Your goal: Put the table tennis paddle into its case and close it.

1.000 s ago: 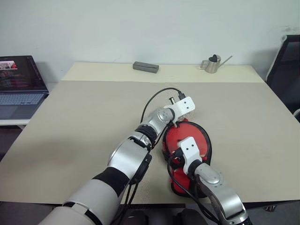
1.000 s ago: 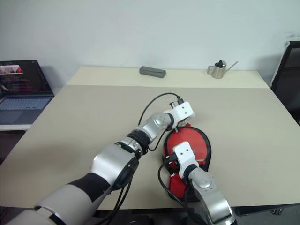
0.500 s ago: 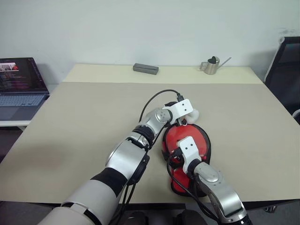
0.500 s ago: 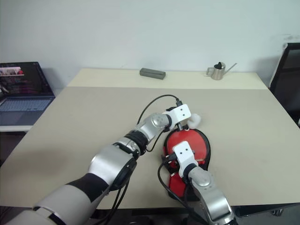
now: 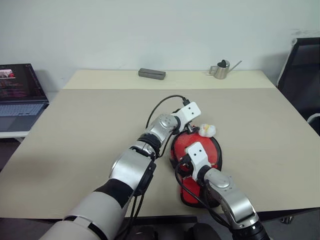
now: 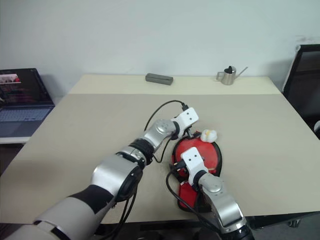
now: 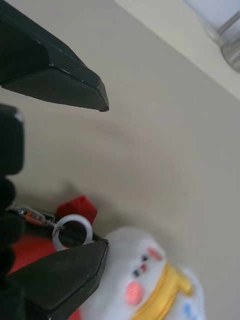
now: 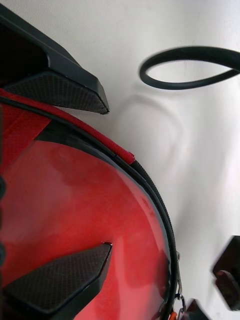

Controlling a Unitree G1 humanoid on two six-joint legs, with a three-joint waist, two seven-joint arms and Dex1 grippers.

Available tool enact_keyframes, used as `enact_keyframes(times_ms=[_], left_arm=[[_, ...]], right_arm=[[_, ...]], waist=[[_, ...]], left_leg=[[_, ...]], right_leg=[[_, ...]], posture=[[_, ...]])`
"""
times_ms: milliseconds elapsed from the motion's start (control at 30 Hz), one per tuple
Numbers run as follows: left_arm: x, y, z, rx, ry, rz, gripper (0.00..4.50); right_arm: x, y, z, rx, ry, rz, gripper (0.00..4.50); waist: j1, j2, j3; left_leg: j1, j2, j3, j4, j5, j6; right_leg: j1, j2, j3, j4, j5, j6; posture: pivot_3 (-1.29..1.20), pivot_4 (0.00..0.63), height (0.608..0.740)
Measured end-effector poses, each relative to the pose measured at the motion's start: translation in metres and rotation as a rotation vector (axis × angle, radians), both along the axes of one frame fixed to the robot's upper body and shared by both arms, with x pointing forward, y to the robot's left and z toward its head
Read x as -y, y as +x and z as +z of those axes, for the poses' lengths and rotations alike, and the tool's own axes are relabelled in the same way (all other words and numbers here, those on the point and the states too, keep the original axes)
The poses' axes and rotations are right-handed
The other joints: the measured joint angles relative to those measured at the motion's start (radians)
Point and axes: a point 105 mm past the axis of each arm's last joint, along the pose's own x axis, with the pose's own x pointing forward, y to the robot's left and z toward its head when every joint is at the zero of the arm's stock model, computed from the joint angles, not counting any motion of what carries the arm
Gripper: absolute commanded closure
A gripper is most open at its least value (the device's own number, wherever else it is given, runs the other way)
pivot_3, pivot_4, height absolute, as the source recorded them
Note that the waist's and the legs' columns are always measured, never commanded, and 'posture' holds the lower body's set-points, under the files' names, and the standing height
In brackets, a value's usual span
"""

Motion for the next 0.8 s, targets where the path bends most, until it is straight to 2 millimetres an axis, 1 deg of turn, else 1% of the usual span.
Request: enact_keyframes(times_ms=[100,233,333,467,533,600,800], left_arm=[[-0.009,0.006,0.015,0.019,-0.032,0.009,0.04],[-0.031,0.014,0.031,0.024,-0.085,0.041,0.04],[-0.050,0.018,0.038,0.012,-0.124,0.066,0.04],[-0.080,0.021,0.050,-0.023,-0.202,0.078,0.04],[-0.097,0.019,0.058,-0.040,-0.257,0.056,0.04],[-0.115,0.012,0.061,-0.063,-0.288,0.005,0.04],[-0.170,-0.009,0.050,-0.122,-0.307,-0.044,0.04]], right_arm=[[-0.001,0.001,0.000,-0.001,0.000,0.008,0.00],[-0.001,0.002,0.000,0.002,-0.001,0.013,0.00],[-0.002,0.003,0.000,0.005,-0.002,0.018,0.00],[-0.003,0.004,0.000,0.002,0.003,0.030,0.00],[-0.002,0.005,0.001,0.003,-0.003,0.037,0.00],[-0.001,0.006,0.002,-0.004,0.010,0.043,0.00],[0.009,0.006,0.004,-0.036,0.063,0.062,0.00]], waist=[[-0.001,0.000,0.000],[-0.001,0.001,0.000],[-0.002,0.001,0.000],[-0.003,0.001,0.000],[-0.004,0.001,0.000],[-0.006,0.001,0.000],[-0.001,0.002,0.000]], left_leg=[[0.000,0.000,0.000,0.000,0.000,0.000],[0.001,0.000,0.000,0.000,0.000,0.000],[0.001,0.000,0.000,0.000,0.000,0.000],[0.001,0.001,0.000,0.000,0.000,0.000],[0.001,0.001,0.000,0.000,0.000,0.000],[0.001,0.001,0.000,0.000,0.000,0.000],[-0.001,0.001,0.000,0.000,0.000,0.000]], right_leg=[[0.000,0.001,0.000,0.000,0.000,0.000],[0.000,0.001,0.000,0.001,0.000,0.000],[0.000,0.001,0.001,0.001,0.000,0.000],[-0.001,0.002,0.001,0.002,0.000,0.000],[-0.001,0.002,0.001,0.002,0.000,0.000],[-0.001,0.002,0.001,0.002,0.000,-0.001],[-0.002,0.002,0.001,0.002,0.003,-0.006]], posture=[[0.00,0.150,0.740],[0.00,0.150,0.740],[0.00,0.150,0.740],[0.00,0.150,0.740],[0.00,0.150,0.740],[0.00,0.150,0.740],[0.00,0.150,0.740]])
